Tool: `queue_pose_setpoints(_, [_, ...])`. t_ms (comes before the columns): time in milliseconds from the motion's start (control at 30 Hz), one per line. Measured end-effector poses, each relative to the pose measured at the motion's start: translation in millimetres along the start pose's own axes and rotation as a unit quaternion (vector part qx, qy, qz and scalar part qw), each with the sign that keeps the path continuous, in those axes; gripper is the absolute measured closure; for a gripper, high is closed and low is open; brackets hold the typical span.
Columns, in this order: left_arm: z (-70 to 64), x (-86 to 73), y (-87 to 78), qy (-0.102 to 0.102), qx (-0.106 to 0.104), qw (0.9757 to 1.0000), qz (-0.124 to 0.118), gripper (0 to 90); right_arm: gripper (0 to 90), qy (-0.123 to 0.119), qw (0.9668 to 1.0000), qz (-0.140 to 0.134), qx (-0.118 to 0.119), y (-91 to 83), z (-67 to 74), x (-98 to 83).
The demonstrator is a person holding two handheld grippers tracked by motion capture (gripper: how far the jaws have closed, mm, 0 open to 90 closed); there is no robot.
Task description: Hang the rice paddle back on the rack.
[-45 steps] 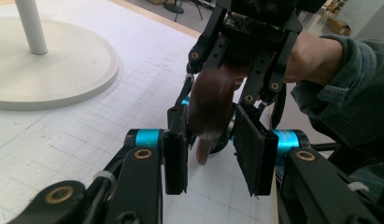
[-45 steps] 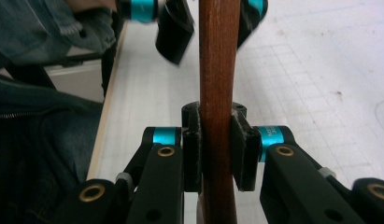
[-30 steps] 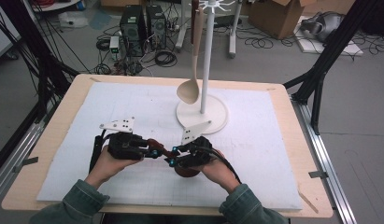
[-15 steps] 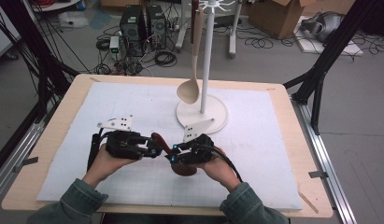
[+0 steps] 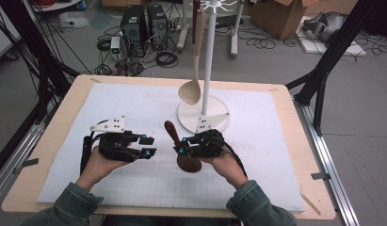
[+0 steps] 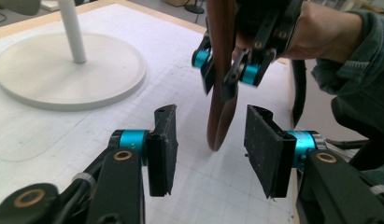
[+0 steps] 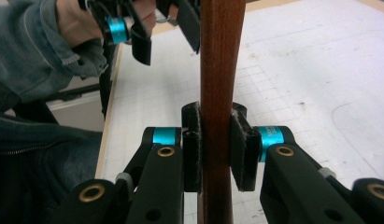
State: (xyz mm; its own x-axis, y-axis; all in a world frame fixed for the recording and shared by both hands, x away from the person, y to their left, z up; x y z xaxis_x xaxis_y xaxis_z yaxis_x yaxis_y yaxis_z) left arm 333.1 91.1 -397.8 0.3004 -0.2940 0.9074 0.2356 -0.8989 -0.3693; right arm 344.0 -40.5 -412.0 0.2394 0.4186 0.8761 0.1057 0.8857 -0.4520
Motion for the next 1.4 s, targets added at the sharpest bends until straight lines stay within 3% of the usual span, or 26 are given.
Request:
queue_pose_setpoints(233, [9.5, -7.0, -10.6, -0.005, 0.028, 0.9996, -0.004, 45.6, 77.7, 0.015, 0.9998, -0.014, -0.008, -15.1, -8.3, 7.7])
queue_pose_setpoints(733, [24.4, -19.9, -25.2, -0.003, 0.077, 0.9970, -0.003, 37.2, 77.6, 0.013, 0.9987, -0.037, -0.032, -50.3, -29.7, 29.3])
queue_pose_setpoints(1400, [35.1, -42.7, -38.2, -0.005, 0.120, 0.9927, 0.000, 30.2, 77.6, 0.007, 0.9980, -0.054, -0.031, -58.4, -43.7, 60.5])
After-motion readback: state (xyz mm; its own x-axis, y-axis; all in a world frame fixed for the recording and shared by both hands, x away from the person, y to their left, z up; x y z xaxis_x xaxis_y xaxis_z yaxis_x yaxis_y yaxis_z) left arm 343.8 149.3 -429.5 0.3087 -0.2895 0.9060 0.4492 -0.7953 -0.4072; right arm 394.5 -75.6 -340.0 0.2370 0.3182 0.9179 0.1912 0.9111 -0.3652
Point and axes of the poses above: each handheld gripper's, and its own axes: y roughly forward along the jaws, x roughly out of its top, z roughly to its left, the point moved 10 cm from there along y, roughly forward along the jaws
